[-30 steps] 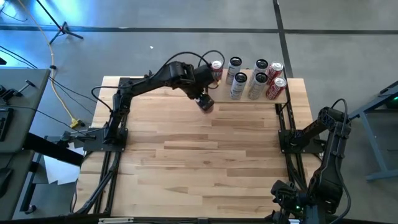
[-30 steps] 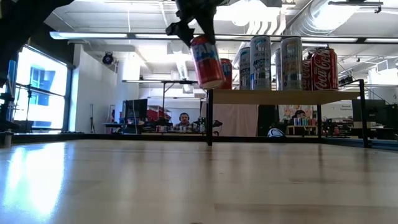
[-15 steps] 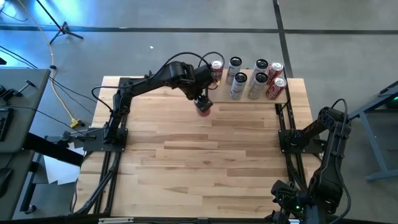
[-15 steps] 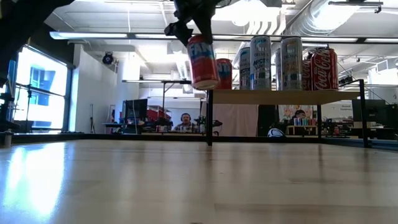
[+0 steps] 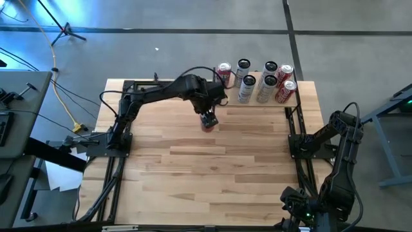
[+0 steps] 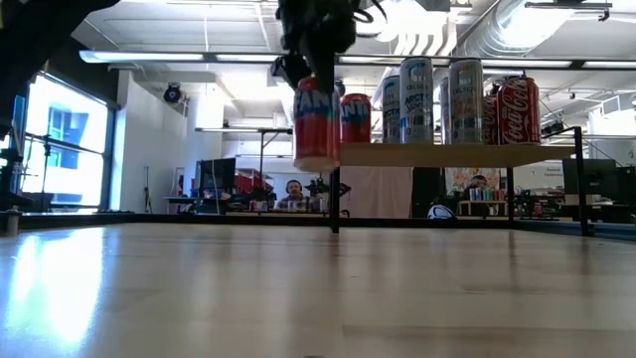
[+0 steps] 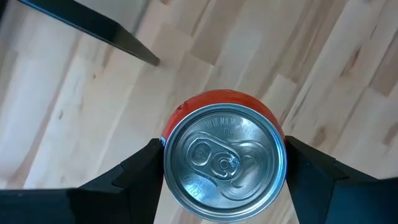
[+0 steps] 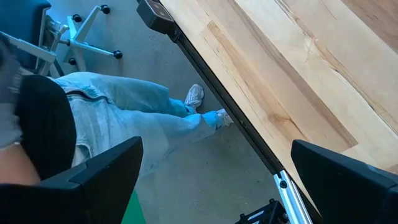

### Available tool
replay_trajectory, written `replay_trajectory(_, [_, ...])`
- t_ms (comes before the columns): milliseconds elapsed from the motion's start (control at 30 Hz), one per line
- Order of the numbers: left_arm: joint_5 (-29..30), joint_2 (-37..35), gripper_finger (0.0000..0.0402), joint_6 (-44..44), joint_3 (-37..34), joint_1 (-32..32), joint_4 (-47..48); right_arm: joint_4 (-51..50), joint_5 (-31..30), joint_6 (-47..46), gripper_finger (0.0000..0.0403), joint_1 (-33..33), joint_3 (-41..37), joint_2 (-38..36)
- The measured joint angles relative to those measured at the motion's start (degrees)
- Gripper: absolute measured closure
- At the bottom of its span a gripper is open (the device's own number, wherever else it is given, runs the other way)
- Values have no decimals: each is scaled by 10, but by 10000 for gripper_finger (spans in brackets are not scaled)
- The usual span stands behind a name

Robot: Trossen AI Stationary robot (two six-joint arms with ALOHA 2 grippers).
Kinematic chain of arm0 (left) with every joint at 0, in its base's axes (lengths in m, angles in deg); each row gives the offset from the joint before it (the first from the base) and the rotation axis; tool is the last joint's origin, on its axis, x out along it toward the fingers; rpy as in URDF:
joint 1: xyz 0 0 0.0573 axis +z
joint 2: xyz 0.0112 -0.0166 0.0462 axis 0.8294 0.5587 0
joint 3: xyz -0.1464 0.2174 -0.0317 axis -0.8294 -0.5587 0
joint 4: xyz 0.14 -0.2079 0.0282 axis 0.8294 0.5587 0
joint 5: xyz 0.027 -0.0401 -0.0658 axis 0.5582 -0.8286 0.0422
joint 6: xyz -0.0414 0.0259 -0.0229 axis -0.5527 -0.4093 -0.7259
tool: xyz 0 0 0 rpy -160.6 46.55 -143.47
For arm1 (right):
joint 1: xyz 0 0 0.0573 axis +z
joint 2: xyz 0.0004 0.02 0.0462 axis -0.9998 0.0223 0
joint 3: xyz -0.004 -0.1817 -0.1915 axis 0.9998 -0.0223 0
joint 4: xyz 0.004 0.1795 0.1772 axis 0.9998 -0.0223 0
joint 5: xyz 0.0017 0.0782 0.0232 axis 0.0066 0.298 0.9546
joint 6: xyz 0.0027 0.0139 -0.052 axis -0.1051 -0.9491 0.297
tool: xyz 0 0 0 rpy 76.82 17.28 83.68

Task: Place canned beverage on shelf
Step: Put the orange soda can on the shelf aligned with the other orange soda can

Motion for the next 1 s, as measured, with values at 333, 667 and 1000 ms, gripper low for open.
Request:
replay_trajectory(333, [-2, -1, 156, 22, -113, -1, -135, 0, 0, 0, 4, 0, 0, 0])
replay_trajectory(667, [-20, -1, 138, 13, -197, -4, -222, 0, 0, 0, 4, 0, 0, 0])
replay_trajectory(1000, [-12, -4, 133, 8, -221, -8, -252, 0, 0, 0, 4, 0, 0, 0])
